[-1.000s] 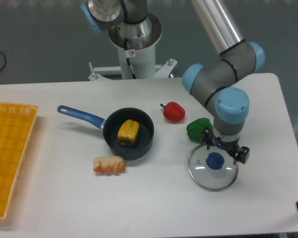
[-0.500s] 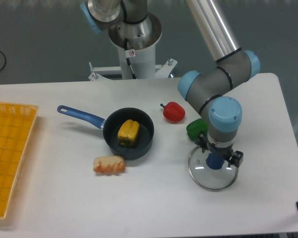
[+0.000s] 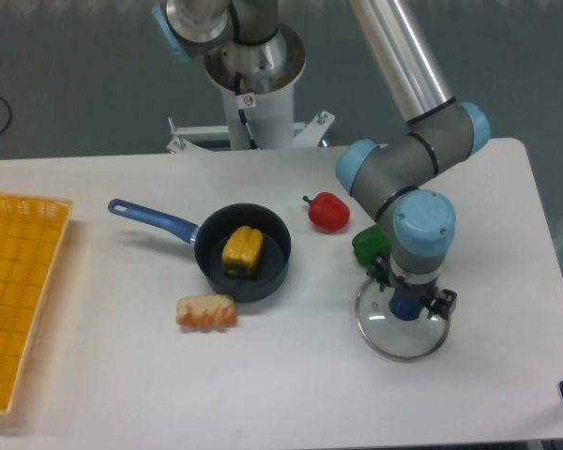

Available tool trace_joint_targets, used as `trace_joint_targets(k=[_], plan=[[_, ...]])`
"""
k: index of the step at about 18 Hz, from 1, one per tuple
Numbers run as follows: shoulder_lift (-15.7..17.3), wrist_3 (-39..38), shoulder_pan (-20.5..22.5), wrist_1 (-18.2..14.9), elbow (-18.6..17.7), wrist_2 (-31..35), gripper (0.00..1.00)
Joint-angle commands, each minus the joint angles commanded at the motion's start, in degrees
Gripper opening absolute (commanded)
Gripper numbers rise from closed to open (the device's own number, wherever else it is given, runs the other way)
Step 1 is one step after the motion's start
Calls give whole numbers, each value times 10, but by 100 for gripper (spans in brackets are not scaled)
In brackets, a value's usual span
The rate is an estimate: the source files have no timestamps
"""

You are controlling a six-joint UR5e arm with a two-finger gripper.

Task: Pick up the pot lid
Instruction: 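Close the gripper on the blue knob of the lid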

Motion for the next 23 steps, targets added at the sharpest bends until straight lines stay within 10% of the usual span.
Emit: trace_joint_targets(k=[14,23], plan=[[-11,-3,-5,3,2,1,96],[-5,3,-5,-1,1,0,66]])
